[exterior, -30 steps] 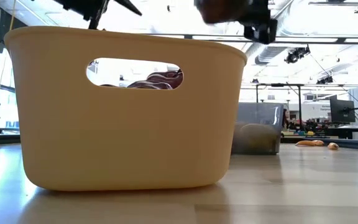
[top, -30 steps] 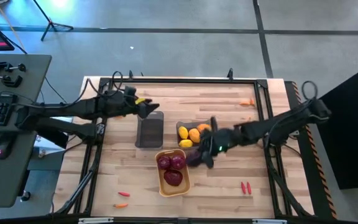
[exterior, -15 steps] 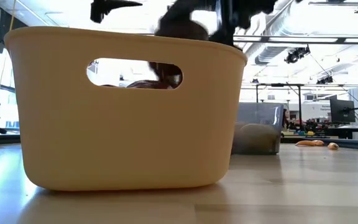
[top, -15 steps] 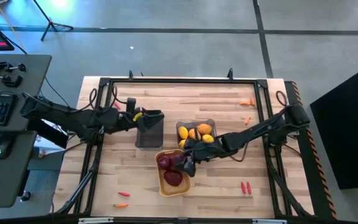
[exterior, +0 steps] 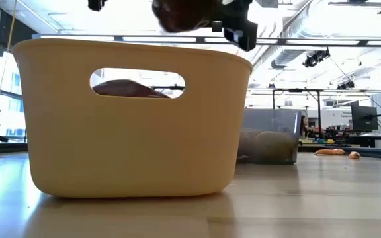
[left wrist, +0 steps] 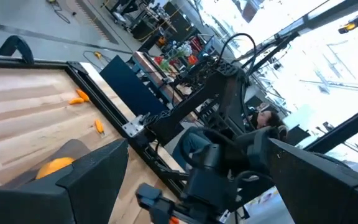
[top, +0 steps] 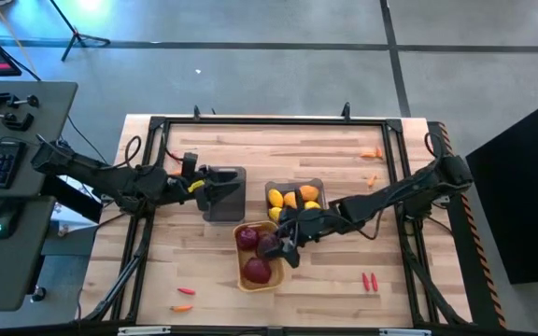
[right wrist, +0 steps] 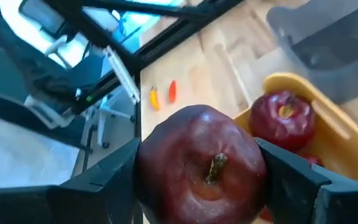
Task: Sort produce into baskets
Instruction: Put the apple into the yellow bin
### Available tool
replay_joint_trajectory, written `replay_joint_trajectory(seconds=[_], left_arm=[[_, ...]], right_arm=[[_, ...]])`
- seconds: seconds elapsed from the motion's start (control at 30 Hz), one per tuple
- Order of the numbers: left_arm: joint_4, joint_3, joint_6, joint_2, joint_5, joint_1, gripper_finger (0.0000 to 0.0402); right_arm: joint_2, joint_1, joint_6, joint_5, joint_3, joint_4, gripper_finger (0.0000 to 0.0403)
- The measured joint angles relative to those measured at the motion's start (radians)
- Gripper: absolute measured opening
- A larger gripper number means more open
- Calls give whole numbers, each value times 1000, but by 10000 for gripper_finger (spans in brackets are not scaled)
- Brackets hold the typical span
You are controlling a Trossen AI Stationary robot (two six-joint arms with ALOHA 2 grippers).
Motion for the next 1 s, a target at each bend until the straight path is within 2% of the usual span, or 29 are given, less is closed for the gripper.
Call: replay_joint_trajectory(seconds=[0.13, 0.5, 0.8, 0.87, 1.0], left_arm=[[3, 0, 9, -2, 0, 1, 362], [-11, 0, 8, -1, -20, 2, 362], [-29, 0, 1, -1, -19, 2, 362], [-32, 0, 0, -1, -15, 2, 362], [-54, 0, -1, -1, -13, 2, 362]], right_arm=[[-3, 14, -7, -41, -1, 6, 259], [69, -2, 1, -28, -2, 78, 259], [67, 16, 10, 175, -3, 71, 260], [67, 13, 11, 167, -3, 69, 260], [67, -1, -32, 84, -3, 70, 262]])
